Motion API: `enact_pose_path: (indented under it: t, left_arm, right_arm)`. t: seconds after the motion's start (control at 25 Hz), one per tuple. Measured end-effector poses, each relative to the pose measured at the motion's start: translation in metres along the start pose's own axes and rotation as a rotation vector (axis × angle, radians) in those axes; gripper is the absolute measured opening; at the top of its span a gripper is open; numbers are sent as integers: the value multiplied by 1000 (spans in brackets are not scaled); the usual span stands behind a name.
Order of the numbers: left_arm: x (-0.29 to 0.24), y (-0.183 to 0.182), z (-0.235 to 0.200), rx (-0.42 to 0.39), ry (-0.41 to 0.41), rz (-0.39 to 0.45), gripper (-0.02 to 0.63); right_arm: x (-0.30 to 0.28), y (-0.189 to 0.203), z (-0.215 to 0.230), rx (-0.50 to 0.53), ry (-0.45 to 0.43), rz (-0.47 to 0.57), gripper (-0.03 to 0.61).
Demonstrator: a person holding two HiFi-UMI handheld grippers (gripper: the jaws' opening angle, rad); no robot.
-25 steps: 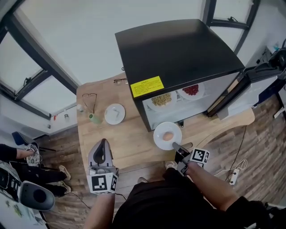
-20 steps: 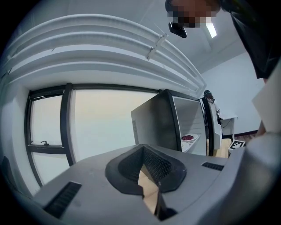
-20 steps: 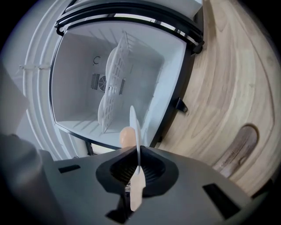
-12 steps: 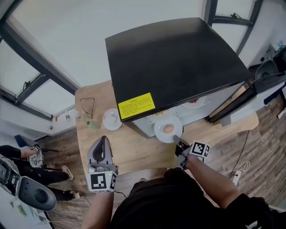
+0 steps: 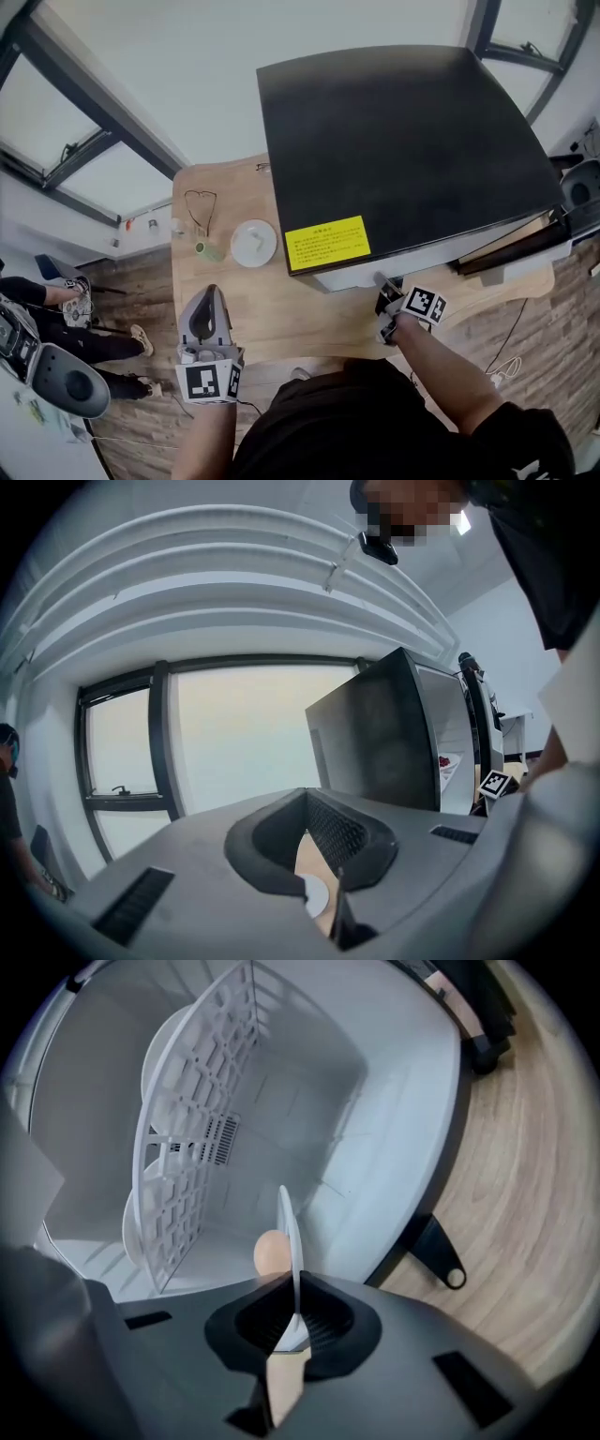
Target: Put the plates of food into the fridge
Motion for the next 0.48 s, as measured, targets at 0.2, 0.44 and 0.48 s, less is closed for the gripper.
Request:
enact_pose_path:
  t: [0.2, 0.44, 0.48]
  left_arm:
    - [17, 16, -14, 26, -67, -32, 5]
    - [43, 30, -44, 54, -173, -72, 5]
    - [47, 31, -48, 55, -186, -75, 5]
  right_arm:
    - [-18, -8, -7, 39, 55, -13, 32]
    - [-35, -24, -18, 153, 164, -6, 39]
    - [-37, -25, -21, 190, 197, -13, 52]
Point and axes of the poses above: the fingertips, and each gripper's own axes: x backward along the fingers, z to its right, y out of its underside, the point moved 7 cm from there along x, backward along the fingers, and after that the axes turned 8 degrees about -x, right-handed, at the moved point
